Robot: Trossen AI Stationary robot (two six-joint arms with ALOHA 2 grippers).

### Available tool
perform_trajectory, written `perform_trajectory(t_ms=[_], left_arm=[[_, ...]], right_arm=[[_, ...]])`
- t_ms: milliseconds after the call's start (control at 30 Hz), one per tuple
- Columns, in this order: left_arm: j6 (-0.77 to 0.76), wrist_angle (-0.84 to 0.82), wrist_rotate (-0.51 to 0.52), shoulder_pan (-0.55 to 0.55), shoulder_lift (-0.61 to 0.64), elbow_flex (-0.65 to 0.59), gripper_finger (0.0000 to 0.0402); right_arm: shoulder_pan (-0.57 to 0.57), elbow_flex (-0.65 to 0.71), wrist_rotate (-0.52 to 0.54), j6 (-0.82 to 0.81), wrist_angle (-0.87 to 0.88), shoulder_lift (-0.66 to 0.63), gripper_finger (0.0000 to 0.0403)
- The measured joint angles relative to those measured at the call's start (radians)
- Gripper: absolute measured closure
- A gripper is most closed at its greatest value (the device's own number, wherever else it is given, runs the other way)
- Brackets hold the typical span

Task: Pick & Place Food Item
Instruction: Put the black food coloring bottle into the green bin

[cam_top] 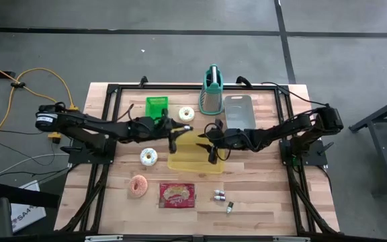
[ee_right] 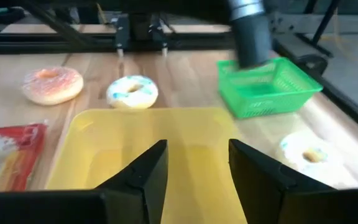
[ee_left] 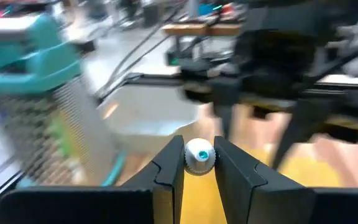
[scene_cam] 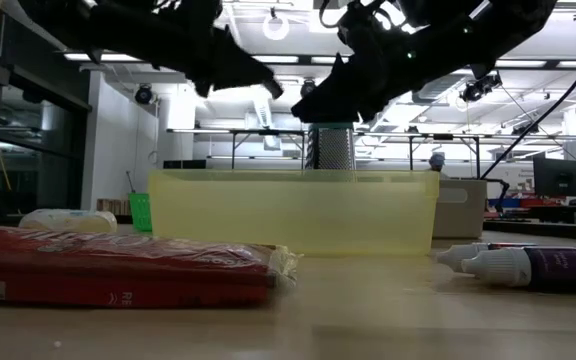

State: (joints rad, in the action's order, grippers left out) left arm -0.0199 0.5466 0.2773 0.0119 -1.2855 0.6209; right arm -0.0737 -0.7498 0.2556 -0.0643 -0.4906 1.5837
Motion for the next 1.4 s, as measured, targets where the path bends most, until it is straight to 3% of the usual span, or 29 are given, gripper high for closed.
perform_trajectory(t_ms=[167, 333, 733, 1400], left_arm=[[-0.104, -0.216, 0.093, 0.091, 0.052, -0.001, 0.0337], [-0.173, -0.375, 0.097, 0.213, 0.066, -0.005, 0.0337], [-0.274, -0.426, 0.027, 0.438, 0.066, -0.093, 0.0337], [-0.363, -0.524, 0.028, 0.484, 0.062, -0.152, 0.0334]], right_arm=[[-0.020, 0.000, 0.002, -0.018, 0.004, 0.000, 0.0245], [-0.047, 0.000, 0.004, -0.018, 0.006, 0.000, 0.0247], [-0.084, 0.000, 0.008, -0.023, 0.015, 0.000, 0.0249], [-0.084, 0.000, 0.008, -0.049, 0.011, 0.000, 0.0250]])
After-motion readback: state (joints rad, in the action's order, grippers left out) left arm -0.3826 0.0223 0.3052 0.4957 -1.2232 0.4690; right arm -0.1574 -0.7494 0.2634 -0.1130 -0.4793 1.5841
